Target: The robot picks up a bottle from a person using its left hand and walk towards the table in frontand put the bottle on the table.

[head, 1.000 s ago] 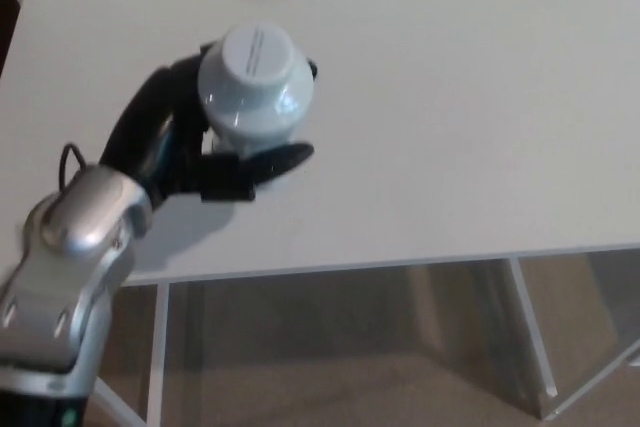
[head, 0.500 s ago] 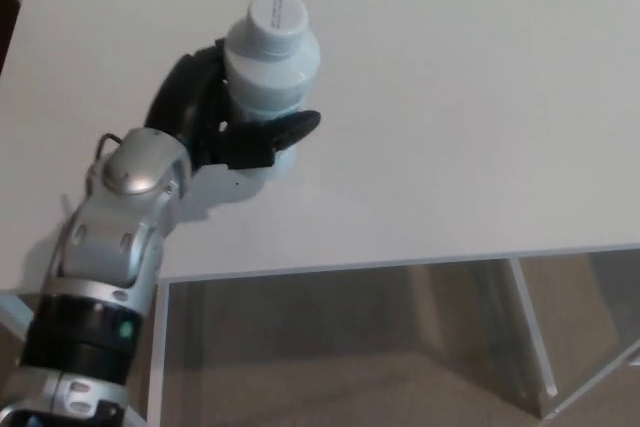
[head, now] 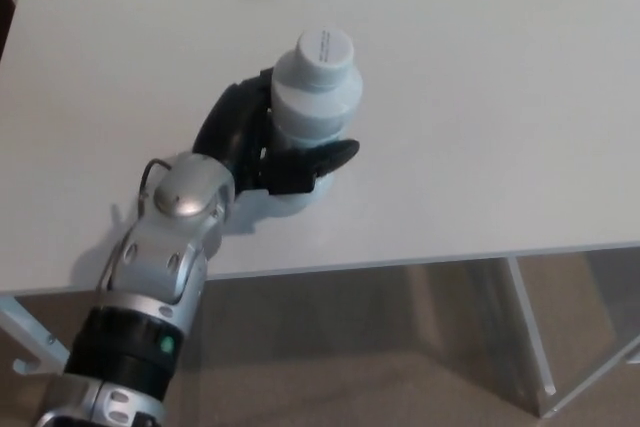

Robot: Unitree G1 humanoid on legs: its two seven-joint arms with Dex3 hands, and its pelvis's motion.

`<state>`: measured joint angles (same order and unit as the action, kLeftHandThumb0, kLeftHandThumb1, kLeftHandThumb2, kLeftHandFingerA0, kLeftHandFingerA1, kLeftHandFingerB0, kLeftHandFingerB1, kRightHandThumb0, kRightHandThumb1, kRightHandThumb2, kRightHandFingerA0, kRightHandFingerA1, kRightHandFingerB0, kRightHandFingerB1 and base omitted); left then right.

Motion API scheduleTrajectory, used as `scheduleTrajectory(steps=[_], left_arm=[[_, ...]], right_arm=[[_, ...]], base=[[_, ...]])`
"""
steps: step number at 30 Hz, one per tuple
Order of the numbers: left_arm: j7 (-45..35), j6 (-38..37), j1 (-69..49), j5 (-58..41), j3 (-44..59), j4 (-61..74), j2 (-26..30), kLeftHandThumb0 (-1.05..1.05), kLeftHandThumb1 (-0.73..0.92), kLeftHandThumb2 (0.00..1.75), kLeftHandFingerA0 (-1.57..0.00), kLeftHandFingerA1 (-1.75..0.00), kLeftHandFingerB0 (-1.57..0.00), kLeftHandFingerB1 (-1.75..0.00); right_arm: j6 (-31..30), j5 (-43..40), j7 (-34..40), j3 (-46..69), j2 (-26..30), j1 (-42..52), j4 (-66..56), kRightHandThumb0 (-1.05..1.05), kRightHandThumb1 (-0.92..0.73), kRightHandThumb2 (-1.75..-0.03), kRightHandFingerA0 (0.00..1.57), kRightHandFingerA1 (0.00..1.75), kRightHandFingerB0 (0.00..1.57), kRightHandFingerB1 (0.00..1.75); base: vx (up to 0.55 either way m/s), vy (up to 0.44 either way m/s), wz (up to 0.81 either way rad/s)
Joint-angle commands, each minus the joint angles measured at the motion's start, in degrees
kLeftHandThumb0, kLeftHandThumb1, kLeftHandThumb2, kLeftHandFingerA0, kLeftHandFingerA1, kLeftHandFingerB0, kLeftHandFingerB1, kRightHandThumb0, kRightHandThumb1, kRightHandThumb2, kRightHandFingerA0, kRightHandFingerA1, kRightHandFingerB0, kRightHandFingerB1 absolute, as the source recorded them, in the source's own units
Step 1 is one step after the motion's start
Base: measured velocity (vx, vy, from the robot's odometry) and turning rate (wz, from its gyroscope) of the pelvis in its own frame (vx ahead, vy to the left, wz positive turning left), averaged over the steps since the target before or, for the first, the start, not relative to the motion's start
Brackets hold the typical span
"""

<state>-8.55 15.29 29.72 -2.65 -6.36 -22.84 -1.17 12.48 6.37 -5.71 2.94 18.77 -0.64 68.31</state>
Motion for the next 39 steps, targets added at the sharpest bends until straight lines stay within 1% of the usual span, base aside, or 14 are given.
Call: scheduleTrajectory(steps=[1,4,11,17,19,22,23,24,25,27,31,33,36,39], left_arm=[[-0.1,-3.8,-1.6,1.8,-0.5,0.5,0.8,-0.24,0.80,0.70,-1.10,-1.28,-0.82,-0.92],[-0.2,-3.8,-2.0,2.2,-1.1,0.8,1.1,-0.25,0.81,0.69,-1.12,-1.27,-0.82,-0.94],[-1.3,-4.6,-2.7,2.3,-0.9,0.9,2.8,-0.25,0.80,0.69,-1.13,-1.27,-0.81,-0.90],[-2.1,-4.8,-1.3,1.4,0.4,0.2,2.9,-0.23,0.77,0.74,-1.11,-1.28,-0.80,-0.95],[-2.2,-4.9,-1.3,1.5,0.6,0.1,2.8,-0.23,0.78,0.74,-1.09,-1.29,-0.80,-0.94],[-1.7,-5.3,-2.0,2.4,0.4,0.8,3.1,-0.26,0.78,0.63,-1.14,-1.16,-0.80,-0.57],[-1.2,-4.3,-2.0,2.6,0.5,1.2,3.1,-0.36,0.72,0.62,-1.04,-0.80,-0.58,-0.40],[-2.9,-5.1,-1.9,2.0,0.5,0.7,3.6,-0.68,0.47,0.80,-0.19,-0.44,-0.03,-0.28],[-4.1,-5.8,-1.9,2.2,0.0,0.6,4.2,-0.73,0.45,0.85,0.00,-0.17,0.00,-0.14],[-6.4,-6.9,-1.9,2.8,-1.3,0.4,5.7,-0.80,0.57,0.58,0.00,0.00,0.00,0.00],[-7.7,-9.7,-2.3,3.1,-2.2,-0.1,7.0,-0.88,0.47,0.86,0.00,0.00,0.00,0.00],[-8.1,-9.7,-2.3,2.8,-2.3,0.0,7.2,-0.94,0.58,0.59,0.00,0.00,0.00,0.00],[-9.2,-11.0,-2.2,2.2,-2.1,-0.5,7.3,-0.90,0.58,0.58,0.00,0.00,0.00,0.00],[-9.7,-11.0,-2.3,2.0,-2.0,-0.2,7.2,-0.91,0.57,0.58,0.00,0.00,0.00,0.00]], right_arm=[[0.0,0.1,0.2,-0.3,0.6,0.1,-0.1,-0.34,-0.69,-0.59,0.73,0.47,0.56,0.40],[0.1,0.0,0.2,-0.2,0.6,0.3,-0.2,-0.41,-0.58,-0.80,0.68,0.59,0.53,0.52],[-0.2,-0.1,0.6,-0.2,0.0,-0.7,-0.1,-0.32,-0.68,-0.59,0.76,0.47,0.59,0.41],[-1.1,-0.3,1.0,0.1,0.1,-2.1,-0.2,-0.38,-0.58,-0.78,0.67,0.57,0.52,0.51],[-0.8,-0.6,0.6,0.4,0.2,-2.1,-0.1,-0.31,-0.67,-0.59,0.72,0.46,0.56,0.40],[-0.9,0.0,1.0,-0.1,0.1,-2.2,-0.1,-0.39,-0.57,-0.79,0.68,0.58,0.53,0.52],[-1.0,-0.3,0.8,0.1,0.1,-2.3,0.1,-0.30,-0.66,-0.60,0.75,0.48,0.57,0.41],[-0.9,-0.3,0.6,0.1,0.1,-2.5,0.1,-0.38,-0.57,-0.78,0.66,0.57,0.53,0.52],[-0.9,-0.3,0.6,0.1,0.1,-2.6,0.1,-0.38,-0.57,-0.78,0.65,0.56,0.53,0.52],[-0.8,-0.3,0.8,0.1,0.0,-2.6,0.2,-0.38,-0.57,-0.78,0.66,0.57,0.54,0.52],[-1.0,-0.2,0.8,0.0,0.0,-2.5,0.1,-0.31,-0.66,-0.60,0.79,0.51,0.57,0.42],[-0.9,0.0,0.8,-0.2,0.1,-2.4,-0.1,-0.31,-0.66,-0.60,0.78,0.49,0.57,0.41],[-0.8,0.1,0.8,-0.3,0.1,-2.8,0.3,-0.38,-0.57,-0.78,0.69,0.58,0.53,0.52],[-1.0,0.1,1.0,-0.4,0.2,-2.9,0.2,-0.30,-0.67,-0.60,0.76,0.49,0.58,0.41]], base=[[0.00,0.000,0.00],[0.00,0.000,0.00],[0.00,0.000,0.00],[0.00,0.000,0.00],[0.00,0.000,0.00],[0.00,0.000,0.00],[0.00,0.000,0.00],[0.00,0.000,0.00],[0.00,0.000,0.00],[0.00,0.000,0.00],[0.00,0.000,0.00],[0.00,0.000,0.00],[0.00,0.000,0.00],[0.00,0.000,0.00]])
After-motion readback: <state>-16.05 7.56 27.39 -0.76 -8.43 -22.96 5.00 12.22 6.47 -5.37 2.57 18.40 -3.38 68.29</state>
